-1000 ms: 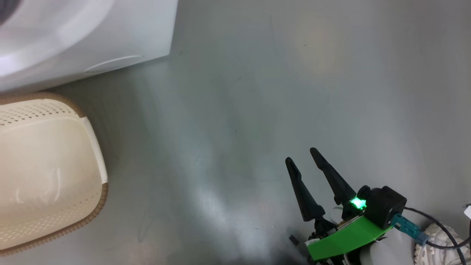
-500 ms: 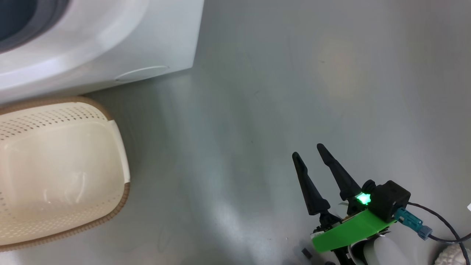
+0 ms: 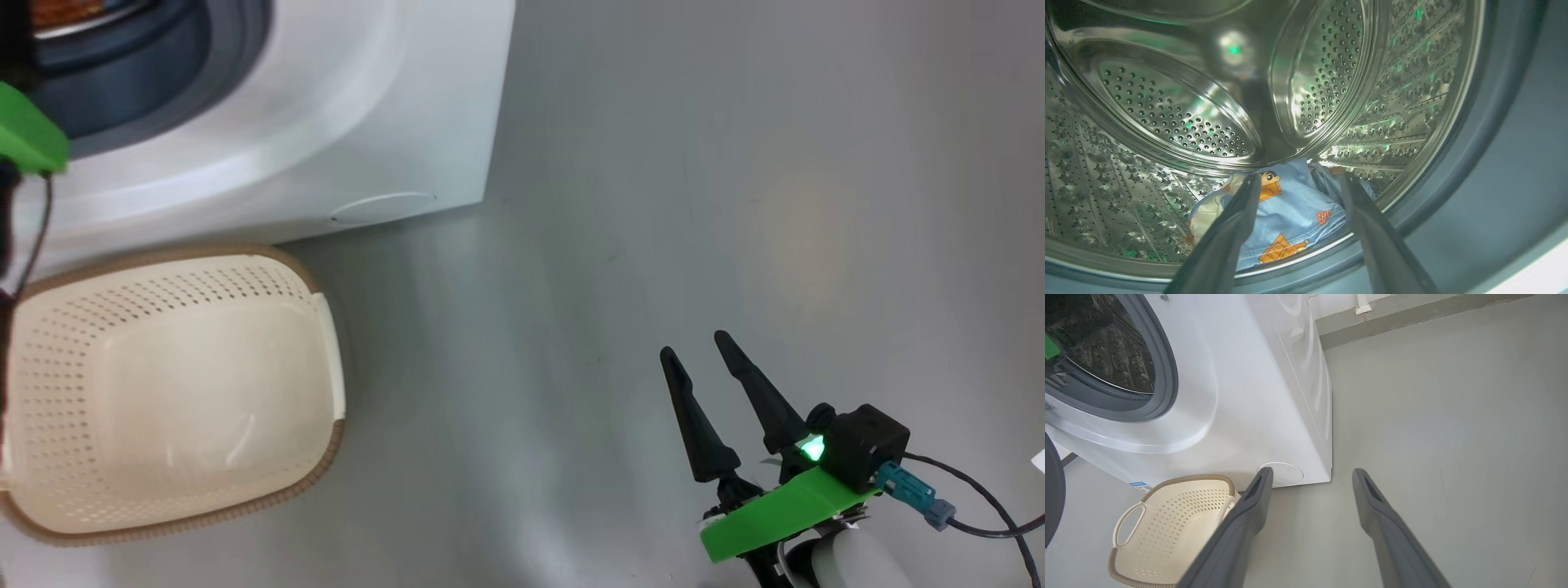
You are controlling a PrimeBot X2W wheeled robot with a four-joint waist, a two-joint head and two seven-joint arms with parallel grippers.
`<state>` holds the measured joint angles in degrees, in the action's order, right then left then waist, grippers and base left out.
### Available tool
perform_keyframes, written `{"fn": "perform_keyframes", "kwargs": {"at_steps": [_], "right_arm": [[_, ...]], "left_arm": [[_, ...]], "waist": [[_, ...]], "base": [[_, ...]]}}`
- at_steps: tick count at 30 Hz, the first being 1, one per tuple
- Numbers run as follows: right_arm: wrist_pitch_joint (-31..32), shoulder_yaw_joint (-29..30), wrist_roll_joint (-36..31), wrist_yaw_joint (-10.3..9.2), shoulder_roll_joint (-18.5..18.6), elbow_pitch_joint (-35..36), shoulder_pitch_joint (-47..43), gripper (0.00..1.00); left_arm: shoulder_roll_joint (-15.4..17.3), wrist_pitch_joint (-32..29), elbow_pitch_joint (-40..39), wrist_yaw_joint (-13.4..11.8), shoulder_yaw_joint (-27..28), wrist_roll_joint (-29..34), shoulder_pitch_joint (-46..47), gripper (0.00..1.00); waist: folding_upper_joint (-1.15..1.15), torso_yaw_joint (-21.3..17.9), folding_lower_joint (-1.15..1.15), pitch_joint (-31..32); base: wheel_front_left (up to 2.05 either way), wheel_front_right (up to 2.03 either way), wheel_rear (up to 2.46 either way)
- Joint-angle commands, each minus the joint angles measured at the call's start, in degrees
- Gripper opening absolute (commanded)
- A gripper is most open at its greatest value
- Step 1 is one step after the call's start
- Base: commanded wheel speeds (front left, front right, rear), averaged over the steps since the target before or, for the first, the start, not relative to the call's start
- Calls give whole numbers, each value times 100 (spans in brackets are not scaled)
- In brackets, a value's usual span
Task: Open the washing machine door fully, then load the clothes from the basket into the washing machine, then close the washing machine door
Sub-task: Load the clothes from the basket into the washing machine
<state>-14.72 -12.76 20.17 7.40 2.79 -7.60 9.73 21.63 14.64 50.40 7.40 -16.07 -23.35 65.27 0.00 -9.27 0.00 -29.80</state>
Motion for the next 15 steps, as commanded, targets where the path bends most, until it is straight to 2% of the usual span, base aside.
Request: {"fn": "perform_keyframes", "kwargs": {"at_steps": [1,15], "right_arm": [[-28,-109,-83,9,9,49,13,100],[-28,42,-187,9,9,-153,-265,100]], "left_arm": [[203,34,-252,8,153,-28,-184,100],[-64,35,-1338,-122,555,2,-1597,100]], "waist": [[0,188,0,311],[0,461,0,1225]], "base": [[0,0,0],[0,0,0]]}}
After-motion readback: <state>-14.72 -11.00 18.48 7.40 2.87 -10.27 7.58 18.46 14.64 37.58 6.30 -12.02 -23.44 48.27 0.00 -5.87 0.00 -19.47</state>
